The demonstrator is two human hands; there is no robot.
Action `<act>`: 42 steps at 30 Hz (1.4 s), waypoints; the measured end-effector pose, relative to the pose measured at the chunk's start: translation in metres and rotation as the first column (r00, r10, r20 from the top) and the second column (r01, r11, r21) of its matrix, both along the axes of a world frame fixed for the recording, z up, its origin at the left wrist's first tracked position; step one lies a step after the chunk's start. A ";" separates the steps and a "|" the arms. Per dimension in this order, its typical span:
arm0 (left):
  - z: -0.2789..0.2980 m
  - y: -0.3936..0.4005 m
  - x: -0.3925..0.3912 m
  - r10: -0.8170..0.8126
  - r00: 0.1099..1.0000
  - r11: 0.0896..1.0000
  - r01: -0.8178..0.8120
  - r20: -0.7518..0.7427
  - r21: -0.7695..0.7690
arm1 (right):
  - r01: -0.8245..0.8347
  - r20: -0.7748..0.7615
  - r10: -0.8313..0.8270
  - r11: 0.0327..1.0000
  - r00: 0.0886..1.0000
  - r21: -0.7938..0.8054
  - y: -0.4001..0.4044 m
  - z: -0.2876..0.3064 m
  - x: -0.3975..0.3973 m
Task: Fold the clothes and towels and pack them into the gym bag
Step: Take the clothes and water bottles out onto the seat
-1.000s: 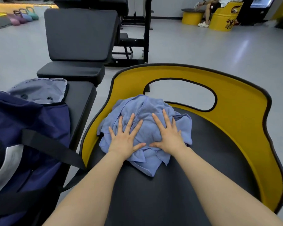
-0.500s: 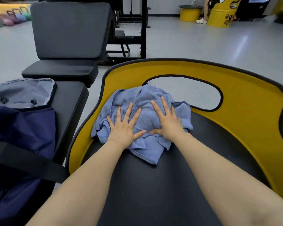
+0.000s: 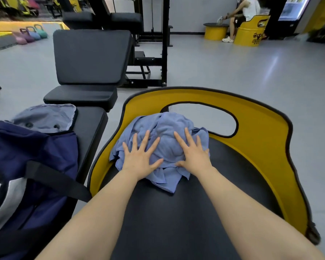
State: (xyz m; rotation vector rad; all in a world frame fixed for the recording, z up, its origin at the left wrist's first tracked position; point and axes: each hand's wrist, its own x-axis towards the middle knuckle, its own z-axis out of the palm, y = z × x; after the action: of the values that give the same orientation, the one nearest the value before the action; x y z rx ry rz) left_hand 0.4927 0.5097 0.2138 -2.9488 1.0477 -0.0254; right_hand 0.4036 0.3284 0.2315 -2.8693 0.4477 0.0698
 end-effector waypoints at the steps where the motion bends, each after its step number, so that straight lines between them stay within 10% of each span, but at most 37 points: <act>1: 0.005 0.003 -0.006 -0.005 1.000 1.000 0.005 0.002 0.008 | 0.002 -0.013 -0.002 1.000 1.000 -0.029 -0.001 0.003 -0.010; 25: 0.148 -0.059 -0.262 -0.522 0.837 0.845 0.534 0.166 -0.032 | 0.340 0.094 -0.328 0.922 0.940 -0.186 -0.007 0.124 -0.338; 42: 0.080 -0.179 -0.518 -0.888 0.452 0.447 0.891 -0.083 0.075 | 0.832 -0.072 -0.835 0.550 0.546 -0.067 -0.014 0.056 -0.678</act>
State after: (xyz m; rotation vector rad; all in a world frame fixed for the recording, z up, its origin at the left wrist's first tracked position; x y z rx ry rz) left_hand -0.0255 0.3310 0.2936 -1.9110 2.3748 0.0692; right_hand -0.2746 0.3146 0.2873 -2.3409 1.7943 0.0294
